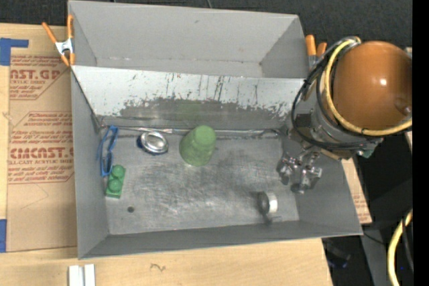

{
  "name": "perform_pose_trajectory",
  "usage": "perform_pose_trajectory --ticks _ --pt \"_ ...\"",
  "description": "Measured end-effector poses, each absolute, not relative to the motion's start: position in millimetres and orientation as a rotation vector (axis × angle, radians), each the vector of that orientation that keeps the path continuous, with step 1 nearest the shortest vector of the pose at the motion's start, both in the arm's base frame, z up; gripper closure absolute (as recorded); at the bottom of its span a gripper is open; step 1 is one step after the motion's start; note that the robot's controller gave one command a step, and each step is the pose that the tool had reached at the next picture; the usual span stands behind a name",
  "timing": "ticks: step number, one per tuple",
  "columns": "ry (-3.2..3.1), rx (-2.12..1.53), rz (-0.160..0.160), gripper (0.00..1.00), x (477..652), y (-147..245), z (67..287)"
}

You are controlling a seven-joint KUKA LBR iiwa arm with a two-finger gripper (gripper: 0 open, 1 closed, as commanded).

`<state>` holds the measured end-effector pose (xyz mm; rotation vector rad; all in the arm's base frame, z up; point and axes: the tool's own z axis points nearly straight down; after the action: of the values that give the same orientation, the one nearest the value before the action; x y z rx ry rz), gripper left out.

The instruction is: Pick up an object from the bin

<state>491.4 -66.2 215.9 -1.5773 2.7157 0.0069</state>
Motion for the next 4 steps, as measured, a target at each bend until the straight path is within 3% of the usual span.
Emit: perform_pose_trajectory --ticks 1,2,3,4 --pt "2.594 -1.775 0.010 1.00 487.8 -31.4 149.8" --pt "2.595 -1.770 -0.002 1.00 496.2 -94.2 165.1" --pt "2.837 -1.348 0.001 1.00 487.1 -149.5 158.3" --pt "2.920 -1.147 0.002 1.00 489.9 -94.4 189.6"
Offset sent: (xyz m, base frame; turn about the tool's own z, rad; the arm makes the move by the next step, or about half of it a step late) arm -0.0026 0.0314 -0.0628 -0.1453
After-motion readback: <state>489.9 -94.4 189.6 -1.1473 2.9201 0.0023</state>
